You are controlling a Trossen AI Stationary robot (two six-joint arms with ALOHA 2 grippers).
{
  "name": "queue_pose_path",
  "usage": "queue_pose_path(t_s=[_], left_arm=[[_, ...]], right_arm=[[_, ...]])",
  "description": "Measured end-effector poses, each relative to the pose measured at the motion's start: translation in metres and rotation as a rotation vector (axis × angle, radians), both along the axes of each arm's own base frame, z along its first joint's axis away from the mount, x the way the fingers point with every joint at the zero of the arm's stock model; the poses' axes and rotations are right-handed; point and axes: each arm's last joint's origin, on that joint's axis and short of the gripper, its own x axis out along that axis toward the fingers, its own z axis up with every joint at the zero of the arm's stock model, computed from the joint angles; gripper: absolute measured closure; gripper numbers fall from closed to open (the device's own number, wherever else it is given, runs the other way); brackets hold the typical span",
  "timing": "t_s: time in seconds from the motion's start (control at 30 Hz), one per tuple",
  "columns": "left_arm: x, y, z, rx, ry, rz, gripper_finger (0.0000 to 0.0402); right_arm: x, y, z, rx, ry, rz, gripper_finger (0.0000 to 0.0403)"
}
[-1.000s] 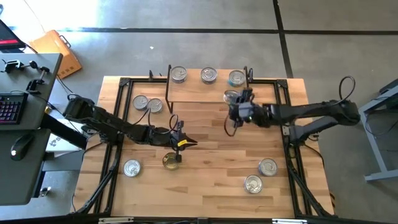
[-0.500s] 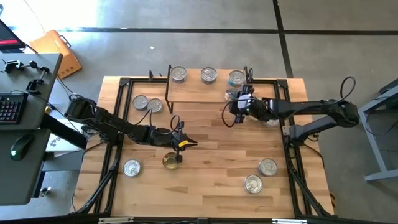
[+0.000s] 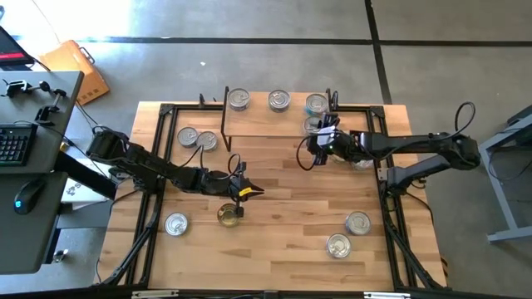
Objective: Stack canned seafood by type on shelf
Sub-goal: Put the yellow tuna can on the shelf aligned with the other yellow tuna can
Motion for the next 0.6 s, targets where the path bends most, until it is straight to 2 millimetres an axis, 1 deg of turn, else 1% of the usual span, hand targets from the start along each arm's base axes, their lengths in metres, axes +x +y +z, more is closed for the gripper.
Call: queue_pose_path(t_s=[0.13, 0.33, 0.47, 0.6], left_arm=[[0.0, 0.0, 0.0, 0.0, 0.0, 0.0, 0.0381], [0.0, 0.0, 0.0, 0.0, -0.001, 0.0, 0.0381], [0.0, 0.0, 0.0, -0.001, -0.002, 0.001, 0.0381], [0.0, 0.0, 0.0, -0.001, -0.002, 0.001, 0.0381]], right_arm=[[-0.001, -0.002, -0.001, 0.011, -0.015, -0.046, 0.0179], [-0.004, -0.004, 0.001, -0.063, -0.025, -0.16, 0.0214], [-0.004, -0.005, 0.002, -0.08, -0.036, -0.197, 0.0221], [-0.001, -0.003, 0.011, -0.018, -0.12, -0.202, 0.0222]])
